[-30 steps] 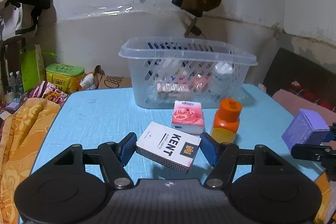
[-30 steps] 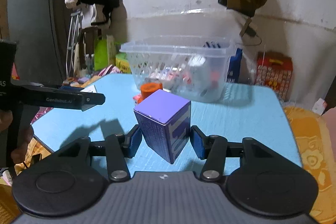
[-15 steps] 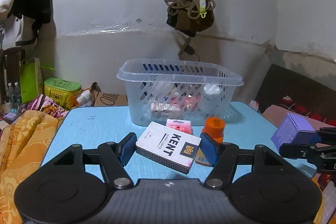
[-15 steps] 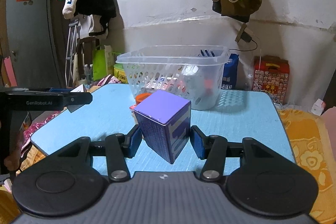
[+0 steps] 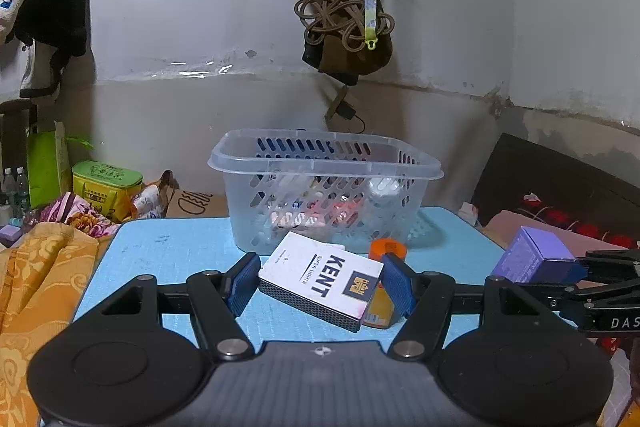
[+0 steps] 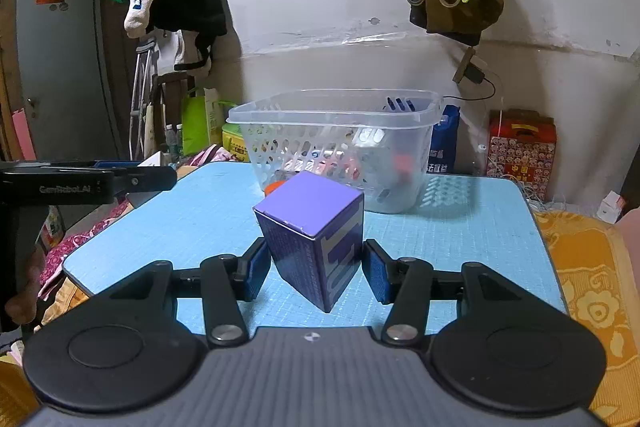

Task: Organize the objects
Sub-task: 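Lift the KENT and purple boxes over the basket and release both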

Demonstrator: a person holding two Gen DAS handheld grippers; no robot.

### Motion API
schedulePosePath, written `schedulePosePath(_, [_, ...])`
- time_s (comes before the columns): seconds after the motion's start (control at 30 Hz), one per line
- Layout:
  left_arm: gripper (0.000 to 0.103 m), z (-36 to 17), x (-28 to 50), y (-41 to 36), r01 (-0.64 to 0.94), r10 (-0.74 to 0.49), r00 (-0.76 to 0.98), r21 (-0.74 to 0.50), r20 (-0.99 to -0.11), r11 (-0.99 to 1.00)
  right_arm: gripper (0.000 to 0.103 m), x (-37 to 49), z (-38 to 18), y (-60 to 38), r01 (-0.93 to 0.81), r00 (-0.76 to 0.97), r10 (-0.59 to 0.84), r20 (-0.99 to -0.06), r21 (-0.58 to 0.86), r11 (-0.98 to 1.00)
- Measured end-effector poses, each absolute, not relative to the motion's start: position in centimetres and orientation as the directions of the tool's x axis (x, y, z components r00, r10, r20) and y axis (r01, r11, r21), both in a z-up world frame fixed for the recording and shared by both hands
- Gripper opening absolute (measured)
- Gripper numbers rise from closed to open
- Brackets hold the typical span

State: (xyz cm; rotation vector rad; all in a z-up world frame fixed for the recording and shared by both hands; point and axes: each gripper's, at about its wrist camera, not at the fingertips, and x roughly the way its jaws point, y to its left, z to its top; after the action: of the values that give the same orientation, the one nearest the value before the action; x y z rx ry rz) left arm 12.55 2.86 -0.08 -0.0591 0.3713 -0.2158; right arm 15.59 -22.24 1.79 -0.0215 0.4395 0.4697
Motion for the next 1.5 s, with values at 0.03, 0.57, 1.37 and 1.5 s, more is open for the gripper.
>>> schedulePosePath(0.03, [0.069, 0.0, 12.5, 3.0, 0.197, -0.220, 0.910, -0.101, -0.351, 0.975, 0.054, 15.5, 1.8, -22.3, -0.438, 0.803, 0.430, -0.412, 0.080, 0.895])
schedulePosePath(0.57, [0.069, 5.2, 15.5, 4.8, 0.159, -0.214, 0.944, -0.219, -0.252, 0.963, 0.055, 20.5, 9.3, -21.4, -0.435, 0.861, 0.438, -0.258, 0.073, 0.898])
schedulePosePath(1.37, [0.103, 5.1, 32.5, 2.5, -0.008, -0.046, 0.926, -0.142, -0.374, 0.990, 0.103, 32.3, 9.0, -17.0, -0.294, 0.893, 0.240, -0.379, -0.090, 0.952])
schedulePosePath(1.5, [0.103, 4.8, 28.9, 3.6, 0.040, -0.118, 0.929, -0.223, -0.350, 0.974, 0.103, 29.5, 8.4, -17.4, -0.324, 0.869, 0.285, -0.405, -0.031, 0.946])
